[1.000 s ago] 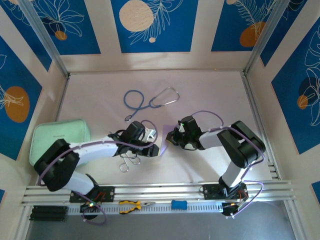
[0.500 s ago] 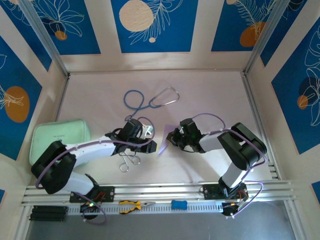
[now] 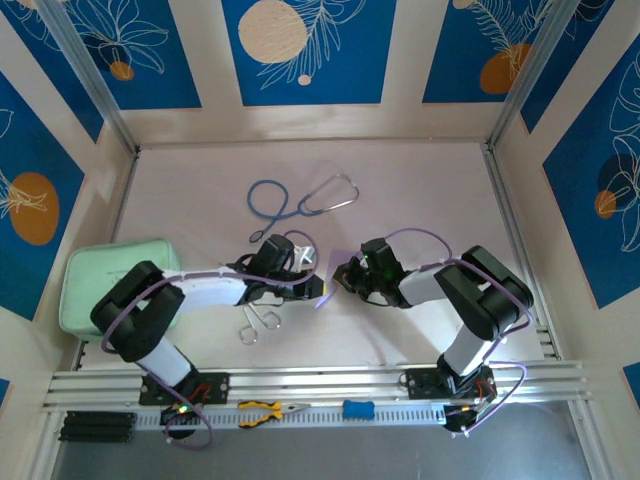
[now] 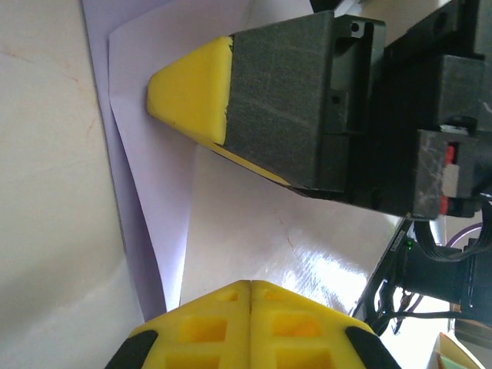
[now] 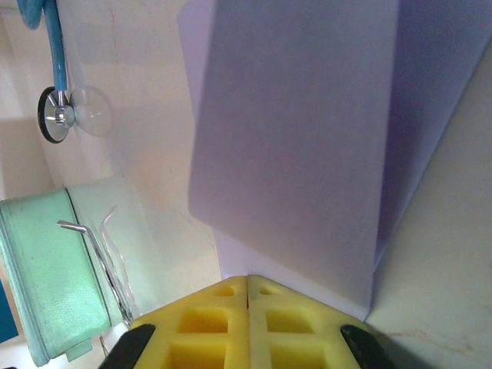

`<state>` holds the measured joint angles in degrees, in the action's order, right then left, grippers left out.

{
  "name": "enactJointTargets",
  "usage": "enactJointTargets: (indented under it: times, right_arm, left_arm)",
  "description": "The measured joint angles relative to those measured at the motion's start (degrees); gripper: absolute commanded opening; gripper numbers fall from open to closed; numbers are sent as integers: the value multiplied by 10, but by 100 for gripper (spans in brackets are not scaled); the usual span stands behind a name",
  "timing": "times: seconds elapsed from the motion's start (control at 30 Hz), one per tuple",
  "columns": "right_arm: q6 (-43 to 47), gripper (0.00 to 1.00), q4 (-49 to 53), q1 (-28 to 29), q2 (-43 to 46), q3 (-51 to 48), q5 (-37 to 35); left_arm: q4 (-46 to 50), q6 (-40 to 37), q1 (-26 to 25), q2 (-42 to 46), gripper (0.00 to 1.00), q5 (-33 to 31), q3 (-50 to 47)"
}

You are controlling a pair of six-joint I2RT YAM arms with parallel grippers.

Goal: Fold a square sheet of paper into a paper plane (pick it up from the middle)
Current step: Fold the wing for the fifth time at the center of the table.

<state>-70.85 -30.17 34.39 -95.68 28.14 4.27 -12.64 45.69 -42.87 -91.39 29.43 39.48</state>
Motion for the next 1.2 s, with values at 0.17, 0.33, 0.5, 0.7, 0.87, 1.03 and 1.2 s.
enactJointTargets:
  times: [0.17, 0.33, 0.5, 0.7, 0.87, 1.03, 1.2]
  right_arm:
    - [0, 6, -1, 1, 0, 0, 0]
    - [0, 6, -1, 1, 0, 0, -1]
    - [1, 6, -1, 1, 0, 0, -1]
    - [2, 5, 0, 1, 0, 0, -1]
    - [2, 5, -1, 1, -1, 0, 0]
    - [3, 5, -1, 1, -2, 0, 0]
    - [4, 5, -1, 2, -2, 0, 0]
  left_arm:
    - [-16, 13, 0, -28, 4, 2, 10]
    - [-33, 23, 0, -60, 4, 17, 24]
    - [-44, 37, 0, -87, 3, 36, 25]
    - [-43, 55, -1, -102, 2, 52, 20]
    - [-33, 60, -8, -104, 0, 57, 12]
    - [-26, 59, -11, -104, 0, 57, 12]
    - [-25, 52, -12, -102, 2, 57, 7]
